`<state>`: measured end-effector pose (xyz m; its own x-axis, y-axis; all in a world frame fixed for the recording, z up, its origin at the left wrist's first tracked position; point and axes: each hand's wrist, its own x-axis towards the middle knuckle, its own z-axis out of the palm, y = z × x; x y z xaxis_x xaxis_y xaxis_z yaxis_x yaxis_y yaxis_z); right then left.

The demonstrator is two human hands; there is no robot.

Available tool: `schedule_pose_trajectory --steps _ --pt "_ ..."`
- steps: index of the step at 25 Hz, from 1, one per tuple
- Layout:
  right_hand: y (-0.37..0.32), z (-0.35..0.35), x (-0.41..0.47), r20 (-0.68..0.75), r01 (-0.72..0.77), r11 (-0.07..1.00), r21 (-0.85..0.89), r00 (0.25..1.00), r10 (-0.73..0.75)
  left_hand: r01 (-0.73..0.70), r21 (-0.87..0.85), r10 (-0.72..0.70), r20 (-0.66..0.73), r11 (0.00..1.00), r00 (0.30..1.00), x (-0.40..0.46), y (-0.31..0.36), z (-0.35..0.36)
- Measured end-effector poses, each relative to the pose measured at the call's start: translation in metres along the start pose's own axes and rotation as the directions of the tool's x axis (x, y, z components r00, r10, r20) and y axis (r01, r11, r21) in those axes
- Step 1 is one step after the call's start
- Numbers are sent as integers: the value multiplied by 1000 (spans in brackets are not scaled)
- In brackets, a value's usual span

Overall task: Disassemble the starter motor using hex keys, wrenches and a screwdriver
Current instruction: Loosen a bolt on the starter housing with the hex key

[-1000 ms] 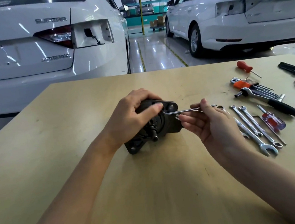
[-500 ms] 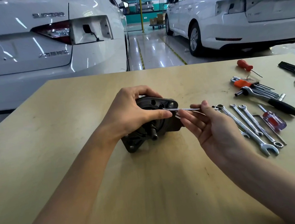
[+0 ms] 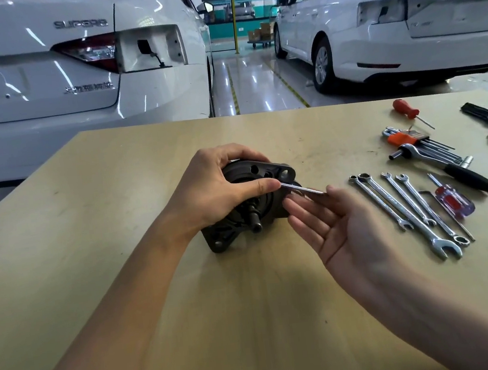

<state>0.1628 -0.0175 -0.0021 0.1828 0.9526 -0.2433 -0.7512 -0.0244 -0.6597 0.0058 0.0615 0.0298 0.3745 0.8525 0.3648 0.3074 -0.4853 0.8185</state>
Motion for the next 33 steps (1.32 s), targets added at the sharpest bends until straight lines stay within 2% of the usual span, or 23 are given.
schedule_pose_trajectory --steps 4,9,15,20,29,31,32,33 --pt "3 1 1 47 27 1000 -8 999 -27 18 -16 -18 32 1000 999 0 1 -2" --pt "0 1 10 91 179 979 -95 981 -170 12 25 -12 16 1000 1000 2 -1 -1" --pt "-9 6 15 167 305 925 -227 948 -272 -7 18 6 12 1000 1000 2 -3 0" --pt "-21 16 18 159 338 856 -391 941 -299 -21 12 21 2 1000 1000 2 -5 0" --pt "-24 29 24 225 359 827 -433 931 -287 -52 24 53 -41 998 998 2 -9 3" --pt "-26 38 27 256 429 733 -528 903 -345 -55 -35 53 -52 998 997 2 -8 6" --pt "-28 45 29 299 484 628 -610 874 -384 -43 -76 38 -59 996 998 3 -9 7" --pt "-30 52 30 370 541 478 -692 834 -408 -22 -131 14 -55 991 998 4 -10 8"
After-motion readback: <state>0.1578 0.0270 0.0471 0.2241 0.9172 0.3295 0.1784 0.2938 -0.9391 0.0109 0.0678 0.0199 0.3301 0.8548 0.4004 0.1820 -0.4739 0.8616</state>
